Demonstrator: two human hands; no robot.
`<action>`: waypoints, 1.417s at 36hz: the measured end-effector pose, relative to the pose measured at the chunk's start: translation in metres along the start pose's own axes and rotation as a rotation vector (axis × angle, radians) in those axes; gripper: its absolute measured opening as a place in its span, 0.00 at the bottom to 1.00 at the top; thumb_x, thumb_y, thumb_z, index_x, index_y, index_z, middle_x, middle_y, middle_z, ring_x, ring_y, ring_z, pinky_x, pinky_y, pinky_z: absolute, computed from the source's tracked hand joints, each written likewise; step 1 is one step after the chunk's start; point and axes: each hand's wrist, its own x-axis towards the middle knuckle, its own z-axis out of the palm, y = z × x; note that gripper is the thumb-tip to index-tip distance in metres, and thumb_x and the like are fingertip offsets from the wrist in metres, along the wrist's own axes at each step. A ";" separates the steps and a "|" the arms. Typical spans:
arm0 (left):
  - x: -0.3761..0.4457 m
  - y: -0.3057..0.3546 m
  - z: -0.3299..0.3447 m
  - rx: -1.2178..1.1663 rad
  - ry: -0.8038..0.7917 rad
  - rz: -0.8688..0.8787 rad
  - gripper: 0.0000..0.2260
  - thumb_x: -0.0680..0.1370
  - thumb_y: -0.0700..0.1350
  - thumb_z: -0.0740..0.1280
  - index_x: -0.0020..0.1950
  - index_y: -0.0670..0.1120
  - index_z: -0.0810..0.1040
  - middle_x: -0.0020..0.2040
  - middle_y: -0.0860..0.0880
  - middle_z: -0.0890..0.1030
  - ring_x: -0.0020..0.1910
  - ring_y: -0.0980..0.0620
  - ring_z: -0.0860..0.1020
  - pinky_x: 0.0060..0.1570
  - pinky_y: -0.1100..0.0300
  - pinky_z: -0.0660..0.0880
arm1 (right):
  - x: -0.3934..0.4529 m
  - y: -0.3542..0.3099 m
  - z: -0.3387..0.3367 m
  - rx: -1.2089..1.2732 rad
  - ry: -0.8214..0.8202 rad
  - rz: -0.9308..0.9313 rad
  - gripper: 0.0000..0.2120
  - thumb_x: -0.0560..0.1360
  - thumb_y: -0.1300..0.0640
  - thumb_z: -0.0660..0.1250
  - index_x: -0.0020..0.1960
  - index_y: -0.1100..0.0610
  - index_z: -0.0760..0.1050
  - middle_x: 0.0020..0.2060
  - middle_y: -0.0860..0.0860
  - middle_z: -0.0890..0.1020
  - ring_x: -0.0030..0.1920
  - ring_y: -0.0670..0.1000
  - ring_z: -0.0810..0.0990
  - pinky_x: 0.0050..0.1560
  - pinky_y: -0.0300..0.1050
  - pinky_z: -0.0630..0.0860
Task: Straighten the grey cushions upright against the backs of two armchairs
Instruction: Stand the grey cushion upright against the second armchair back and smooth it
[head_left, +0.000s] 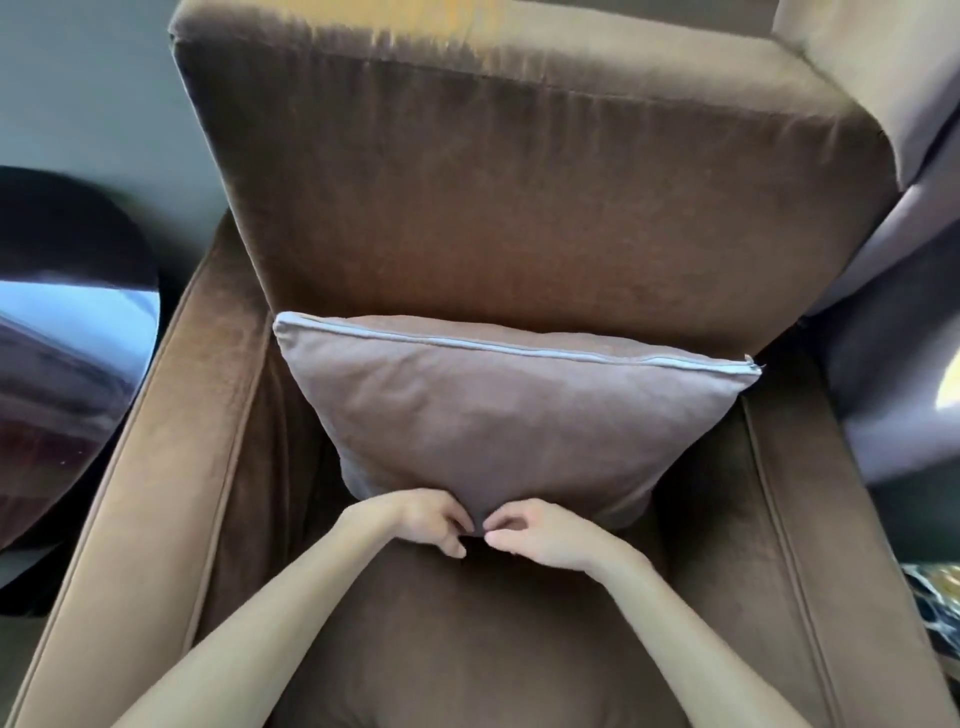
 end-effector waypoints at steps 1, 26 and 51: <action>0.007 0.002 -0.006 -0.053 -0.035 -0.023 0.22 0.79 0.46 0.71 0.73 0.45 0.75 0.68 0.46 0.79 0.70 0.48 0.75 0.67 0.62 0.68 | 0.014 -0.007 -0.003 -0.056 -0.023 0.002 0.15 0.74 0.46 0.69 0.60 0.47 0.82 0.53 0.45 0.86 0.55 0.46 0.83 0.61 0.41 0.77; -0.001 -0.075 -0.002 -0.614 0.051 -0.004 0.15 0.77 0.43 0.73 0.63 0.54 0.83 0.65 0.57 0.82 0.67 0.59 0.75 0.72 0.53 0.68 | 0.004 0.115 -0.041 -0.139 0.083 0.249 0.27 0.69 0.33 0.70 0.65 0.40 0.76 0.63 0.43 0.81 0.65 0.47 0.78 0.69 0.47 0.73; -0.001 -0.044 -0.013 -0.131 0.067 -0.178 0.29 0.78 0.36 0.70 0.79 0.45 0.67 0.78 0.47 0.68 0.78 0.49 0.65 0.73 0.62 0.59 | 0.025 0.074 -0.052 -0.269 -0.026 0.221 0.31 0.75 0.34 0.65 0.75 0.43 0.70 0.78 0.43 0.66 0.79 0.51 0.62 0.79 0.52 0.57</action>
